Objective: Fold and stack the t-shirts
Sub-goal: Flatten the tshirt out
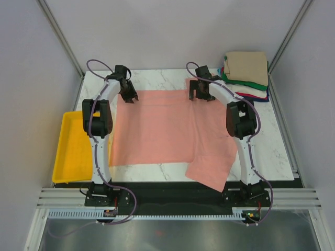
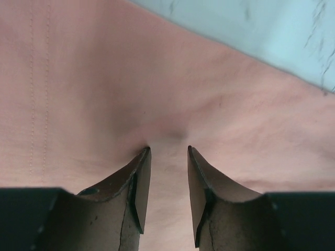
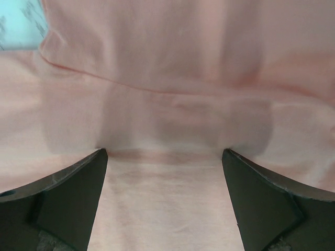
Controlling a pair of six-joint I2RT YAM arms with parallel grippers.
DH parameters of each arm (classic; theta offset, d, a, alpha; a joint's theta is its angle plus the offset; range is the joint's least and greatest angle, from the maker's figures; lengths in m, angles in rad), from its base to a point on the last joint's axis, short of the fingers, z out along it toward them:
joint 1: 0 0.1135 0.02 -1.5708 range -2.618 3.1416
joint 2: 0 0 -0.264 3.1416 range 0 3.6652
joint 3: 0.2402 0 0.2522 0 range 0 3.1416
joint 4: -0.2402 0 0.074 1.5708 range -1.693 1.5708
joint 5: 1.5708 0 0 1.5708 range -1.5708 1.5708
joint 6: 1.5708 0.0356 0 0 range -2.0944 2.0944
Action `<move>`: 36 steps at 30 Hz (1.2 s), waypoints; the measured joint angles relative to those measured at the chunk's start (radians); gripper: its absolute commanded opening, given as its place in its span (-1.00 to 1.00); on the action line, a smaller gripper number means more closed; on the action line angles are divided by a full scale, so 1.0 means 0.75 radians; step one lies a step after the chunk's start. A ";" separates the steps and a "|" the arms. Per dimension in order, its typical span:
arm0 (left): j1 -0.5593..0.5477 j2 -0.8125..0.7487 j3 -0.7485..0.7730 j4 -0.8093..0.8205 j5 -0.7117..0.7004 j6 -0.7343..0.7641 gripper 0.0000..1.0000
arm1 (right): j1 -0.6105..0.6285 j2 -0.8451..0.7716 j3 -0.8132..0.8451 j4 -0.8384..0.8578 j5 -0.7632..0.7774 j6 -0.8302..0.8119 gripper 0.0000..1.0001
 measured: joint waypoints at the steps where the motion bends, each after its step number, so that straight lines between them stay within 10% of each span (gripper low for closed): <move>1: 0.003 0.041 0.069 -0.011 0.001 0.005 -0.16 | -0.001 0.031 0.052 -0.005 -0.006 -0.008 0.96; 11: 0.014 0.118 0.330 -0.095 0.043 0.024 -0.01 | -0.021 0.180 0.313 -0.026 -0.124 -0.175 0.96; 23: -0.013 -1.018 -0.853 0.028 -0.264 -0.048 -0.01 | -0.022 -0.231 -0.051 0.002 -0.258 -0.272 0.96; 36: -0.121 -1.617 -1.714 0.038 -0.279 -0.276 -0.10 | 0.137 -1.002 -0.974 0.303 -0.406 -0.066 0.96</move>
